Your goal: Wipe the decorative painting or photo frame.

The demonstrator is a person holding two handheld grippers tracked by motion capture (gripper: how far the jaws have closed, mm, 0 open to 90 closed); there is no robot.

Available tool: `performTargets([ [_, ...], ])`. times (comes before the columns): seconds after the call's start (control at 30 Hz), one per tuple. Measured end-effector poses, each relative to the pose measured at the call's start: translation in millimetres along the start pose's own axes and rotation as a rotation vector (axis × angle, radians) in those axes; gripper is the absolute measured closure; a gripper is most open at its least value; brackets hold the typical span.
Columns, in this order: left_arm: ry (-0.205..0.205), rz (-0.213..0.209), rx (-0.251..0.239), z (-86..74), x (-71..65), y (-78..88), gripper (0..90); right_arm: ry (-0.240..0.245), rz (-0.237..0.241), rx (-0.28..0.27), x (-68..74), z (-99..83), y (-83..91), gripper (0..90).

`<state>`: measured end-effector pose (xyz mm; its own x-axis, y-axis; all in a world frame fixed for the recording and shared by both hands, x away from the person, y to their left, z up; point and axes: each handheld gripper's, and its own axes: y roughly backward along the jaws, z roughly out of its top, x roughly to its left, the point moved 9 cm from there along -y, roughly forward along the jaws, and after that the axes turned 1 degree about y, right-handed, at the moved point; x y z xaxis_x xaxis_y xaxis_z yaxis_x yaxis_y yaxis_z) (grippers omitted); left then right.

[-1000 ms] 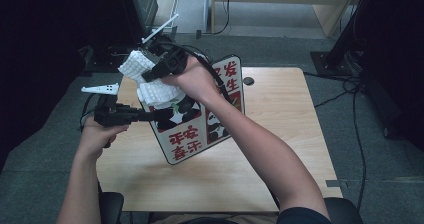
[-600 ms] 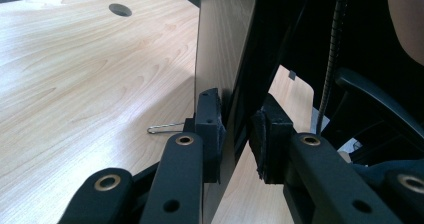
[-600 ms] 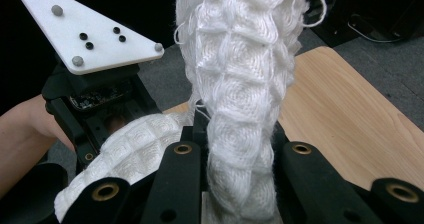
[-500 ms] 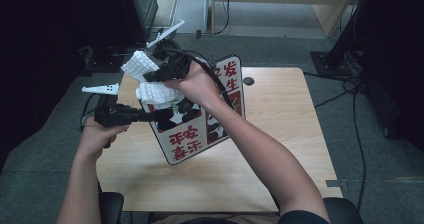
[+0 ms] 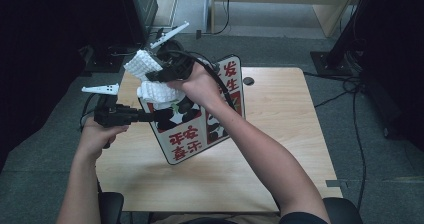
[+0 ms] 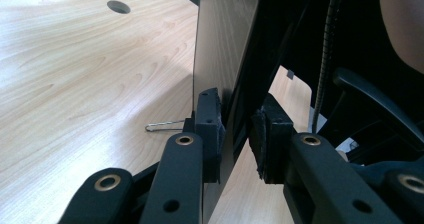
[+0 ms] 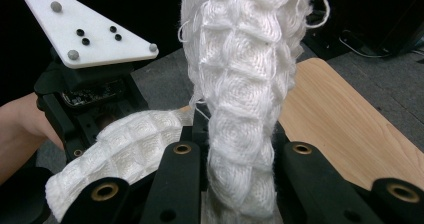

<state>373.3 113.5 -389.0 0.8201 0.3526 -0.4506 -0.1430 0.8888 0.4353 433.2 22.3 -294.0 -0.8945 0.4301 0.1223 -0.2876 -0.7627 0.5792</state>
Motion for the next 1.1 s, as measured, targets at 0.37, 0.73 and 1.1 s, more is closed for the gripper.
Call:
performTargets([
  [0.37,-0.003,-0.006,0.005,-0.8,-0.4,0.2,75.5,-0.009,-0.007,-0.021,-6.5,-3.9,5.3,77.4],
  [0.73,-0.004,-0.006,0.005,-1.1,-0.4,0.1,75.5,-0.030,-0.027,-0.040,-19.4,-9.8,15.1,76.8],
  [1.1,-0.002,-0.006,0.006,-1.5,-0.2,0.0,75.4,-0.048,-0.039,-0.052,-30.9,-14.7,23.0,76.0],
])
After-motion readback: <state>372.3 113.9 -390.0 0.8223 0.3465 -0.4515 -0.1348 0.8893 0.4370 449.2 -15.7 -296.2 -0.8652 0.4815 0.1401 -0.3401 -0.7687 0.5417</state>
